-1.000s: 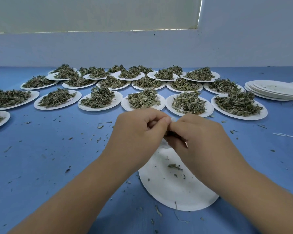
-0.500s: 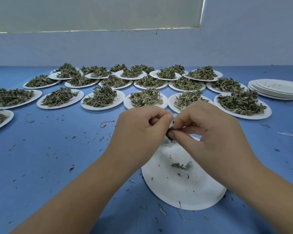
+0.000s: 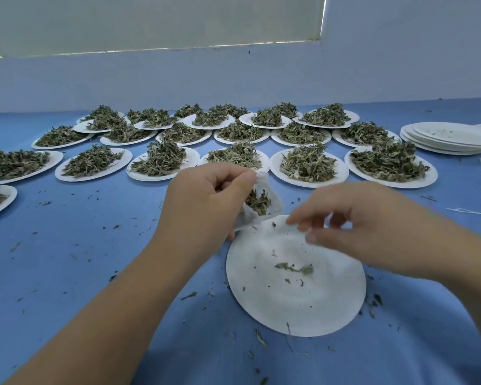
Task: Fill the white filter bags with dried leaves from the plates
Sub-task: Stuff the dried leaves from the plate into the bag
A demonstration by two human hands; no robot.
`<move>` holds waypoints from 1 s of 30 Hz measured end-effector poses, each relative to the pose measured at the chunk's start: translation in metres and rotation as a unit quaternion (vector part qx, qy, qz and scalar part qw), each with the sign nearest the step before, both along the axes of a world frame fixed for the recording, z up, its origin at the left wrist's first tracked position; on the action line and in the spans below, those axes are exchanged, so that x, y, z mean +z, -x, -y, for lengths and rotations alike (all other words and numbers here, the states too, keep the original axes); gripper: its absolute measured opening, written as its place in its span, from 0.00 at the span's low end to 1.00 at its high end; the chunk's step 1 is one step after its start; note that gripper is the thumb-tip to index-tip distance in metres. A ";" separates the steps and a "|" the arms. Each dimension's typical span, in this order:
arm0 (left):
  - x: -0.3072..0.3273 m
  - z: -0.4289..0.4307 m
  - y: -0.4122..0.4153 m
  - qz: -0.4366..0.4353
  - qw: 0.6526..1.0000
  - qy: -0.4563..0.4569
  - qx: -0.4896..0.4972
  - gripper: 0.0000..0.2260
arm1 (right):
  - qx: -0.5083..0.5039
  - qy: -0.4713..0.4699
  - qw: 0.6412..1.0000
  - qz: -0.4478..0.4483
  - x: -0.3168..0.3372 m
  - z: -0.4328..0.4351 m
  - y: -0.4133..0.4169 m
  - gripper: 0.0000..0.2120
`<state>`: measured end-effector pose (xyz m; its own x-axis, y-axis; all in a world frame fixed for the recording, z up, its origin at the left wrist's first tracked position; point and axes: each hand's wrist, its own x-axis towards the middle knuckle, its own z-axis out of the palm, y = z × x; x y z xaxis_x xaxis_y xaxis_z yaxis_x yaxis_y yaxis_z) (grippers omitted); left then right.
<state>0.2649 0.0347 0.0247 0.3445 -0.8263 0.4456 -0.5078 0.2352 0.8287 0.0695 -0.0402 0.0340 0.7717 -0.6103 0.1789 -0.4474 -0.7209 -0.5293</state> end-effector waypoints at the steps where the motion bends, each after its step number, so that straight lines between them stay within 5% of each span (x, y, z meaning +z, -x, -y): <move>1: 0.000 0.000 0.000 -0.003 1.000 0.000 0.001 0.08 | 0.014 0.000 0.996 -0.086 -0.003 0.003 0.002 0.12; 4: 0.000 0.001 -0.001 -0.004 1.000 0.000 0.005 0.08 | 0.066 -0.014 0.983 -0.171 -0.011 0.003 0.001 0.18; 18: -0.001 0.002 0.001 0.017 1.000 0.004 0.007 0.08 | 0.061 0.020 0.989 -0.129 -0.020 -0.014 -0.025 0.09; 30: -0.002 0.002 0.000 0.023 1.000 0.004 0.007 0.08 | 0.069 0.182 0.965 -0.176 -0.027 -0.024 -0.029 0.08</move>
